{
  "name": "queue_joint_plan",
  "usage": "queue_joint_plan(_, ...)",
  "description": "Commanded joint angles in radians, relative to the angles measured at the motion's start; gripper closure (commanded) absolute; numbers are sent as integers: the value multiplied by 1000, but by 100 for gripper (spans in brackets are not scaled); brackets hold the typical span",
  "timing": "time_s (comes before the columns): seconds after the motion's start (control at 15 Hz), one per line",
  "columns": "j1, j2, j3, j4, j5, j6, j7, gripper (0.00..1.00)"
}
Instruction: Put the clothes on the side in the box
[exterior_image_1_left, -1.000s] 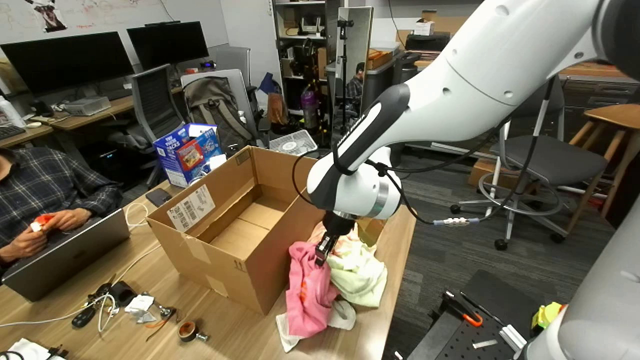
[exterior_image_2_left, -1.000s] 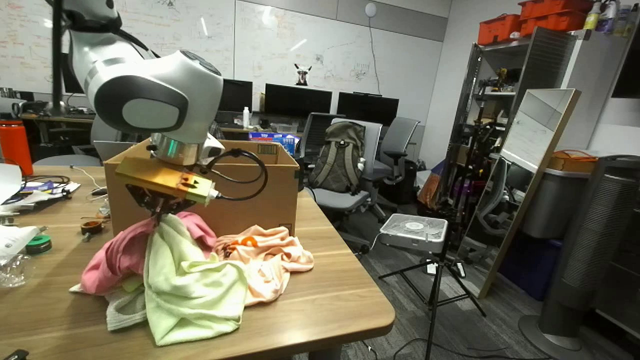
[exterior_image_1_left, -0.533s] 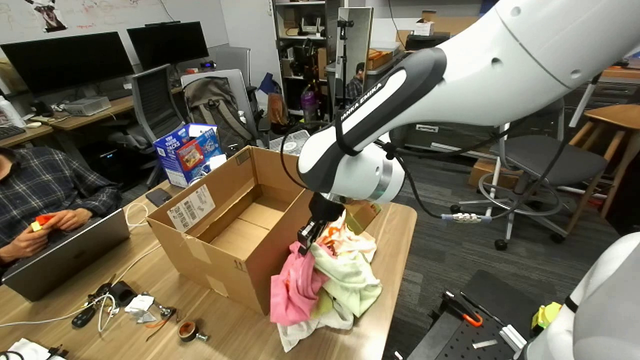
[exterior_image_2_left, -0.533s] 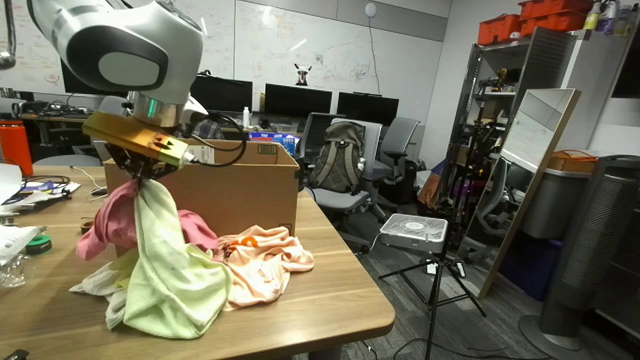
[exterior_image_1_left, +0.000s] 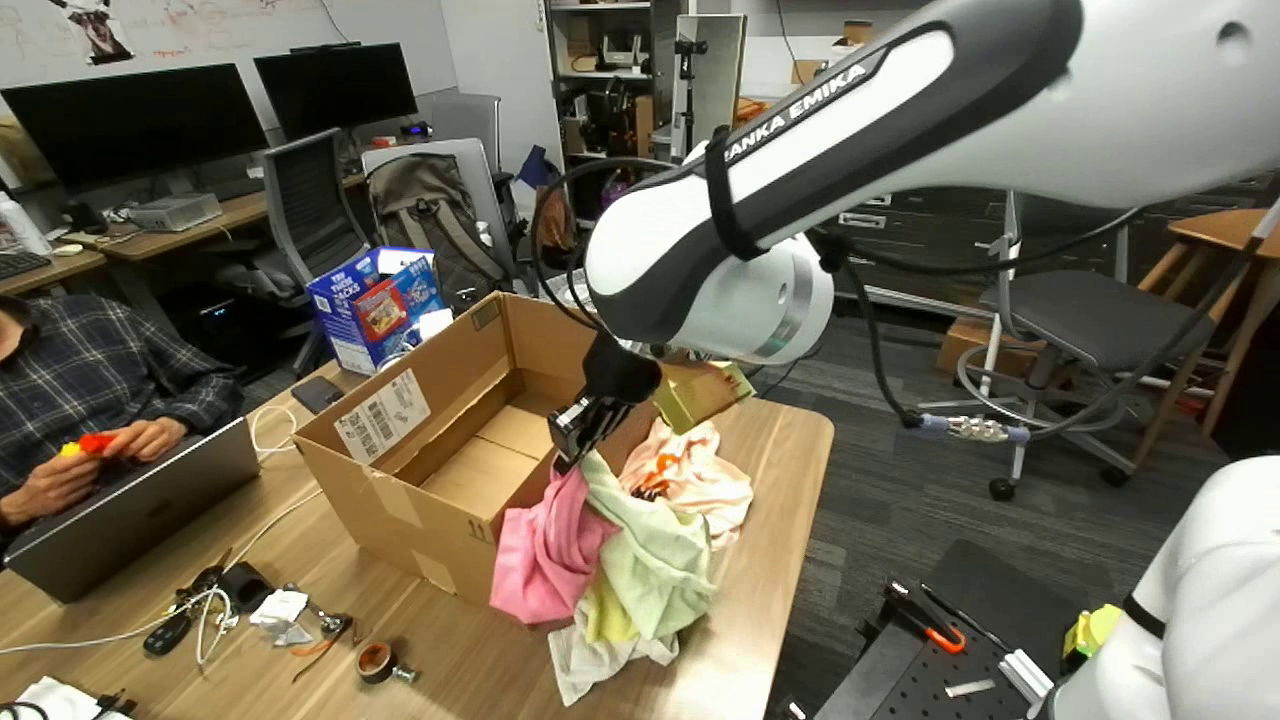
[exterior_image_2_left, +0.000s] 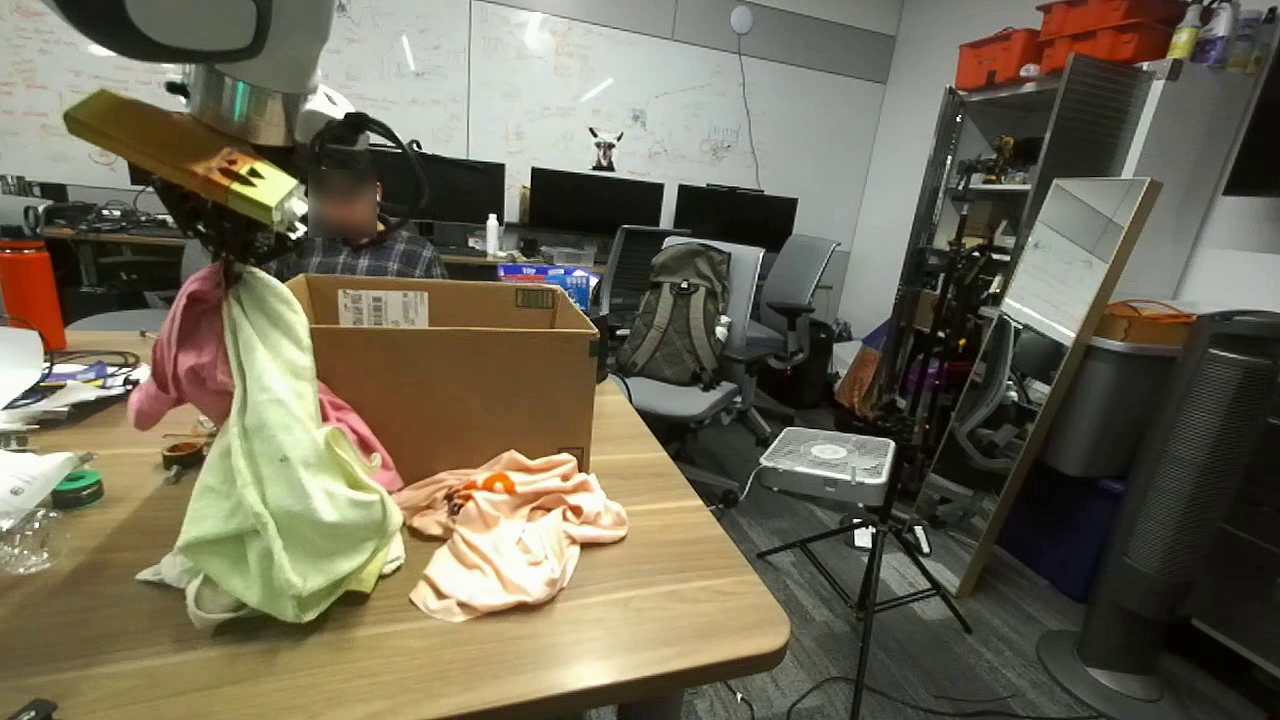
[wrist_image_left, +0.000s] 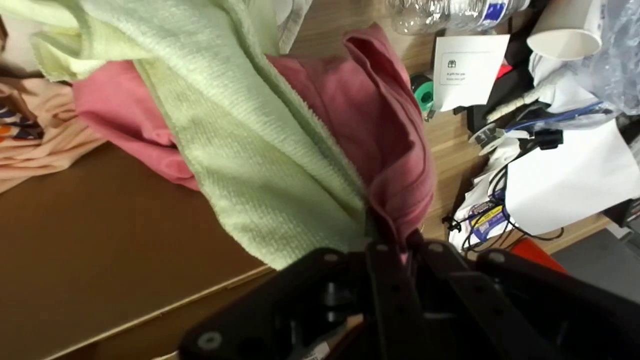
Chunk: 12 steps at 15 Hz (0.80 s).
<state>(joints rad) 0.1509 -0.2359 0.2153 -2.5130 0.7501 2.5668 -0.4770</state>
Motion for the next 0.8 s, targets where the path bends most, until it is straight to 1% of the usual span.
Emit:
queue_joint_plan(0.0, 34, -68, -14, 34, -102, -25, 185, 96)
queue_joint_plan(0.13, 45, -87, -16, 58, -155, -47, 273, 96)
queue_joint_plan(0.27, 62, -115, -20, 81, -183, -83, 341, 96)
queue_joint_plan(0.73, 110, -203, -8, 149, -222, -151, 491, 96)
